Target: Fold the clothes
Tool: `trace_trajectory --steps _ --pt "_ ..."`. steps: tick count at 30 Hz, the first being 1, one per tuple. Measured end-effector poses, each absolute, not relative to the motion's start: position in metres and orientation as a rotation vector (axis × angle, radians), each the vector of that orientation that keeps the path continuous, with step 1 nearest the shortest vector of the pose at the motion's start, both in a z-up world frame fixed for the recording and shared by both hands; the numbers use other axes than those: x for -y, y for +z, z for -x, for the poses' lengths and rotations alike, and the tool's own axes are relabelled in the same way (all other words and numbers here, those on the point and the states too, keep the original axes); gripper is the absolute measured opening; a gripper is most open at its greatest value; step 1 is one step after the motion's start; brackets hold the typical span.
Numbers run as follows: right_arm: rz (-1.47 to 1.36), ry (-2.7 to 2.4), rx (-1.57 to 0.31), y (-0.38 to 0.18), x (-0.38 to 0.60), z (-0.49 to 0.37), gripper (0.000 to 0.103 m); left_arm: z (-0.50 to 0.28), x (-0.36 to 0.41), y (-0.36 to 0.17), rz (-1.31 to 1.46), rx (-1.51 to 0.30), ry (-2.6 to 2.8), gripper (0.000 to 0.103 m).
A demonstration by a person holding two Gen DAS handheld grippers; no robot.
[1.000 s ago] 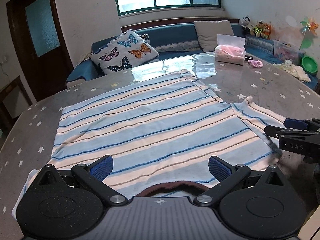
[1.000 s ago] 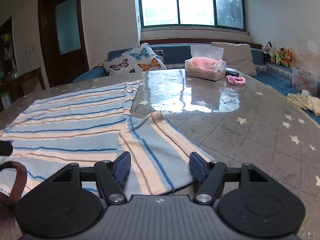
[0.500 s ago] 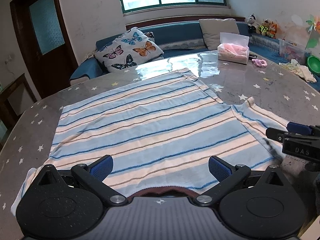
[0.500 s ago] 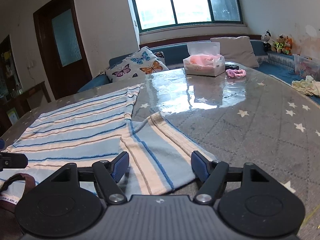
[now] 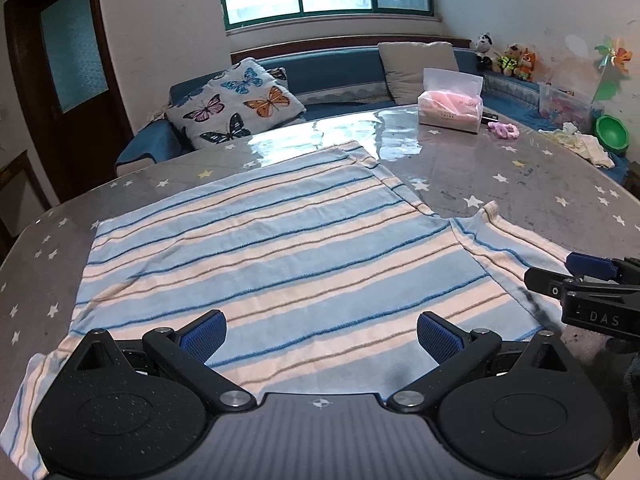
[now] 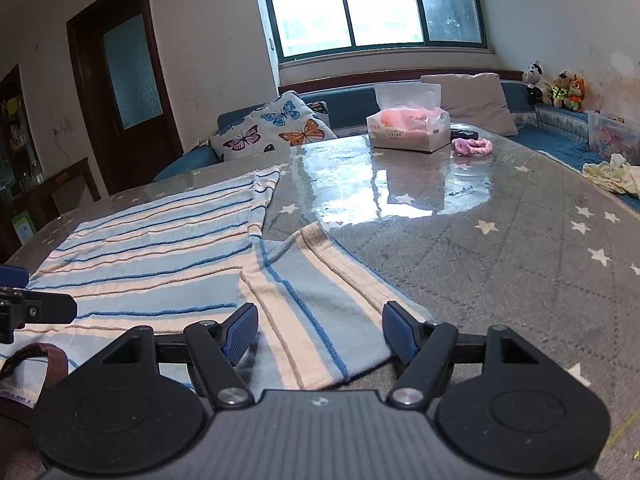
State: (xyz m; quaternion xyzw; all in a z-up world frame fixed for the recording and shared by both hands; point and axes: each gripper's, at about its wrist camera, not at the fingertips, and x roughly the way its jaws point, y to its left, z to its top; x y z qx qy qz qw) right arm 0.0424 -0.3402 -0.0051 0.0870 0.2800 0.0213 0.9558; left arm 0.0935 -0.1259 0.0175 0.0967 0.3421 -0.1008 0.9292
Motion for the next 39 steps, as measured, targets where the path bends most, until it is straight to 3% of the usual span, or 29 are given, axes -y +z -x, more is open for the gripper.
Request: trace_trajectory --steps 20,26,29,31,33,39 --pt "-0.099 -0.078 -0.612 0.004 0.356 -0.03 0.066 -0.109 0.127 0.008 -0.211 -0.695 -0.304 0.103" --pt "-0.101 -0.096 -0.653 0.004 0.367 -0.037 0.045 -0.109 0.139 0.002 -0.218 -0.723 -0.316 0.103" --pt "-0.081 -0.088 -0.661 0.004 0.365 -0.038 0.021 -0.107 0.14 0.0 -0.221 -0.725 -0.314 0.103" --pt "-0.079 -0.082 -0.662 0.005 0.363 -0.039 0.014 -0.106 0.138 -0.001 -0.213 -0.727 -0.314 0.103" --pt "-0.096 -0.074 -0.662 0.007 0.363 -0.041 0.009 -0.104 0.134 -0.001 -0.207 -0.729 -0.308 0.103" --pt "-0.106 -0.017 -0.61 0.031 0.353 -0.038 0.007 -0.097 0.109 -0.001 -0.157 -0.734 -0.26 0.103"
